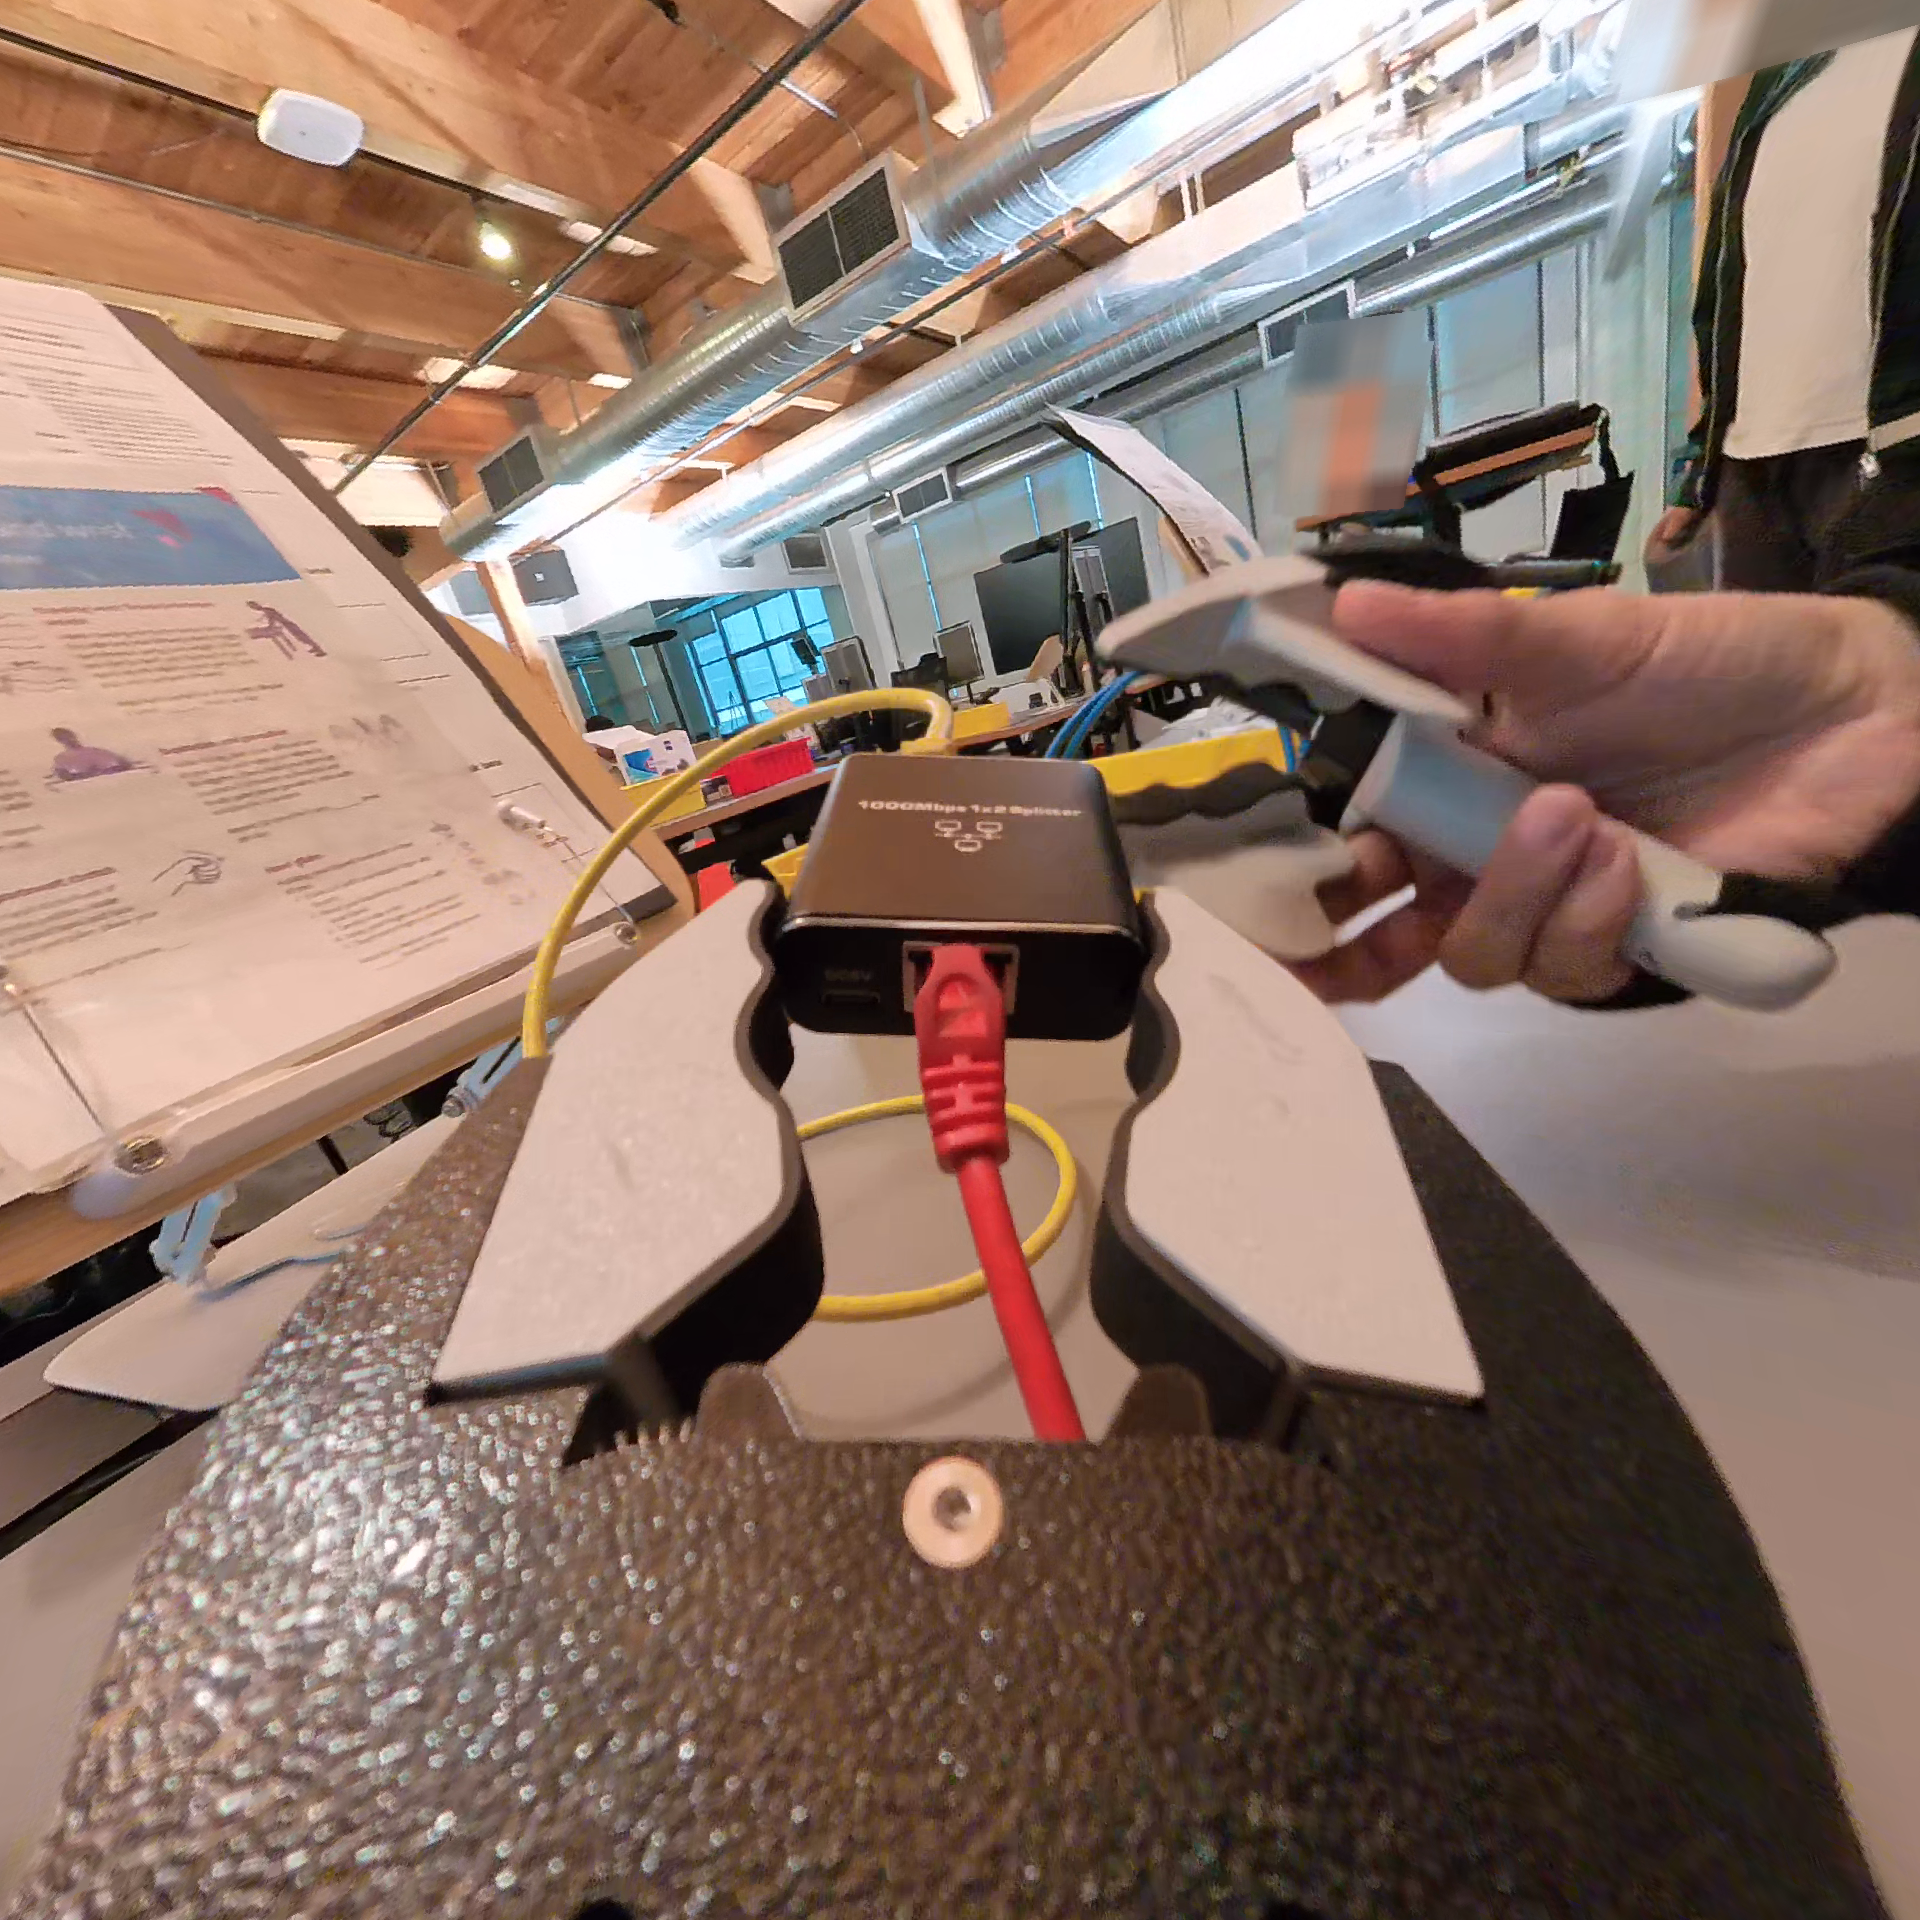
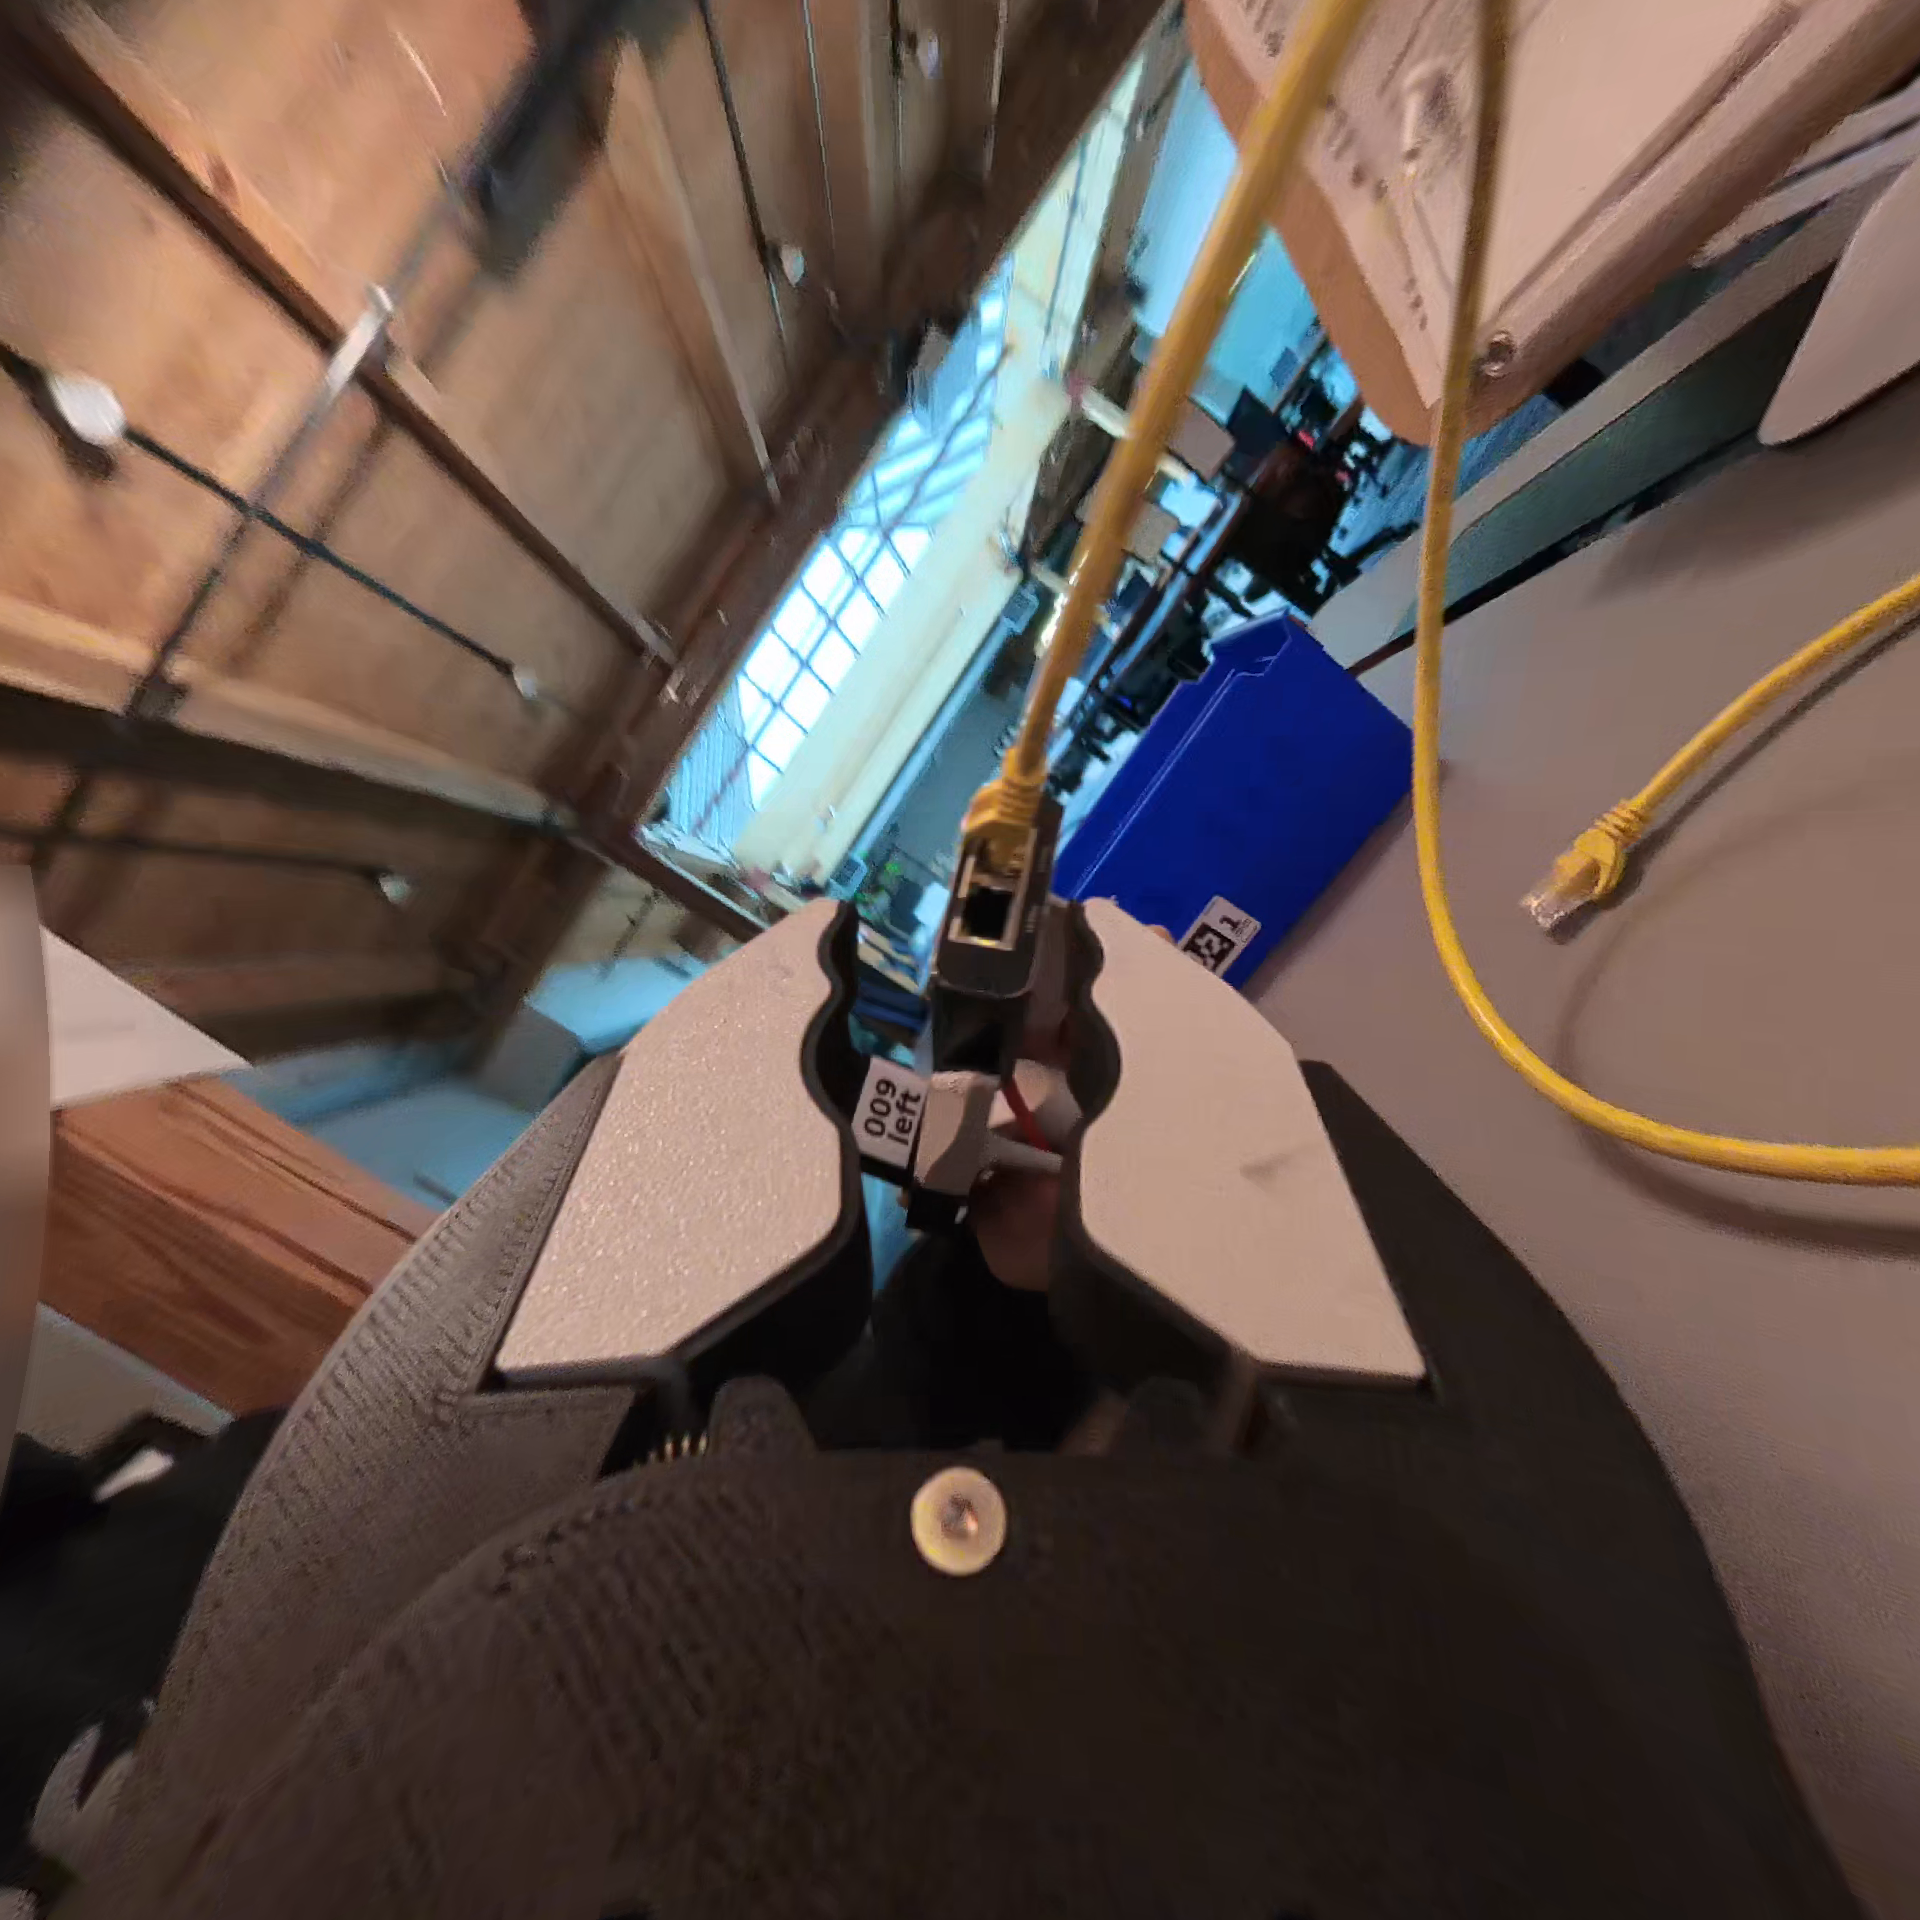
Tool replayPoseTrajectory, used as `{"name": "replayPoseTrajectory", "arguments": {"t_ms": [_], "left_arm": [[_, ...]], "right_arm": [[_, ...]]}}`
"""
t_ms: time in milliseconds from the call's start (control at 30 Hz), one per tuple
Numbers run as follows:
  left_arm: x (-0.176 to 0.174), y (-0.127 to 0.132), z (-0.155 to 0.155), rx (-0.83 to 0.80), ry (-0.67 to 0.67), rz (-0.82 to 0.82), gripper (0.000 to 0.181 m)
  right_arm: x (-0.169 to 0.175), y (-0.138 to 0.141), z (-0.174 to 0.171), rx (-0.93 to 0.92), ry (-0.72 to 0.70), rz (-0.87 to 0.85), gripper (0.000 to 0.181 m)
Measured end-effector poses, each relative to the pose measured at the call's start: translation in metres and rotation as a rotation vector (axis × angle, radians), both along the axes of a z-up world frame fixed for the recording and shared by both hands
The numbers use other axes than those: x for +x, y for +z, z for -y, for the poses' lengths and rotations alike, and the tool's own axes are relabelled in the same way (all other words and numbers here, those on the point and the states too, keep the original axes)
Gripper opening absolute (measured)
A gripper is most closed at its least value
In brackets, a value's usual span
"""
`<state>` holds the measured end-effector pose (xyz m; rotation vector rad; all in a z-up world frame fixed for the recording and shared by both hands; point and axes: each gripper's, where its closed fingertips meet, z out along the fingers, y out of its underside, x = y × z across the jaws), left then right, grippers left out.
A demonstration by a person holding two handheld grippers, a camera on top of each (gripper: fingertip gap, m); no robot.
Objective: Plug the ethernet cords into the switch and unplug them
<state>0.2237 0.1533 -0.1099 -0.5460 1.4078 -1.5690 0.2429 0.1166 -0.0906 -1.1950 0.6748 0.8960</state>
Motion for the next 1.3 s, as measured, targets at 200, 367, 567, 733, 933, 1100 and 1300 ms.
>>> {"name": "replayPoseTrajectory", "arguments": {"t_ms": [200, 367, 567, 733, 933, 1100, 1300], "left_arm": [[-0.001, -0.003, 0.006, 0.032, -0.015, -0.004, 0.062], [-0.001, -0.005, 0.013, 0.101, 0.001, 0.007, 0.062], [0.0, -0.006, 0.013, 0.118, 0.012, 0.005, 0.062], [0.0, -0.005, 0.013, 0.132, 0.03, 0.012, 0.062], [0.001, -0.005, 0.013, 0.171, 0.059, 0.021, 0.062], [0.001, -0.006, 0.013, 0.251, 0.114, 0.047, 0.062], [0.002, -0.007, 0.014, 0.23, 0.109, 0.038, 0.063]], "right_arm": [[0.0, -0.016, -0.01, 0.059, -0.078, -0.071, 0.044], [0.004, -0.005, -0.013, 0.129, -0.087, -0.103, 0.034], [0.008, -0.004, -0.018, 0.093, -0.119, -0.093, 0.014], [0.002, -0.006, -0.019, 0.092, -0.123, -0.091, 0.014], [0.004, -0.007, -0.02, 0.091, -0.144, -0.116, 0.013], [0.006, -0.009, -0.02, 0.081, -0.165, -0.136, 0.015], [0.006, -0.009, -0.02, 0.15, -0.177, -0.163, 0.014]]}}
